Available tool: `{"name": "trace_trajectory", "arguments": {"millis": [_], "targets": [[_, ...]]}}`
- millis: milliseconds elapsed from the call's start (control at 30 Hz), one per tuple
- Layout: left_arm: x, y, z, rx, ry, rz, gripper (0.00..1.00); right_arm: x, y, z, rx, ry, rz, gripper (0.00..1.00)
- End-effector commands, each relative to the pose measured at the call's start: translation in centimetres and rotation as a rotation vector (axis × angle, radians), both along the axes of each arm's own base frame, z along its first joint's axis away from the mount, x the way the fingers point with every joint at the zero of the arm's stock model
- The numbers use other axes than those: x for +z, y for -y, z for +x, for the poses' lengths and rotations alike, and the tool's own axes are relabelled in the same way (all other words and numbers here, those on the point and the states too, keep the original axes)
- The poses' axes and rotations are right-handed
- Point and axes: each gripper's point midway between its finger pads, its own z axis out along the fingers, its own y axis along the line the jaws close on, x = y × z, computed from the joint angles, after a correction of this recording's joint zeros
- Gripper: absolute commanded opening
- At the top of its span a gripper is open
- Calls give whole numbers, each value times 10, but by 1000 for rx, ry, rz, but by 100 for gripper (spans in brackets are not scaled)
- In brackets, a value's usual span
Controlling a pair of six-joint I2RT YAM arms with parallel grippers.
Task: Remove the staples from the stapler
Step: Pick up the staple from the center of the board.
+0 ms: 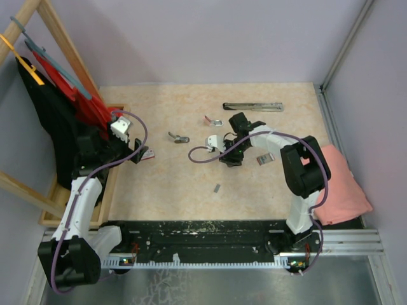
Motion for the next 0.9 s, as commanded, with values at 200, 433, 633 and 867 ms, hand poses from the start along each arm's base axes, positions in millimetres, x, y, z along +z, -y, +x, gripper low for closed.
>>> {"name": "trace_trajectory", "arguments": {"millis": [200,433,633,867], "targets": [[8,2,0,-19,13,-5,99,-10,-14,-4,51,10,63,46],[8,2,0,-20,10,-6,99,-14,-13,-2,16,14,59,44],[7,1,0,-18,9,-5,99,-15,-11,2,-15,17,51,41],[7,1,0,-19,8,-5,99,-14,-9,1,-22,5,44,38]]}}
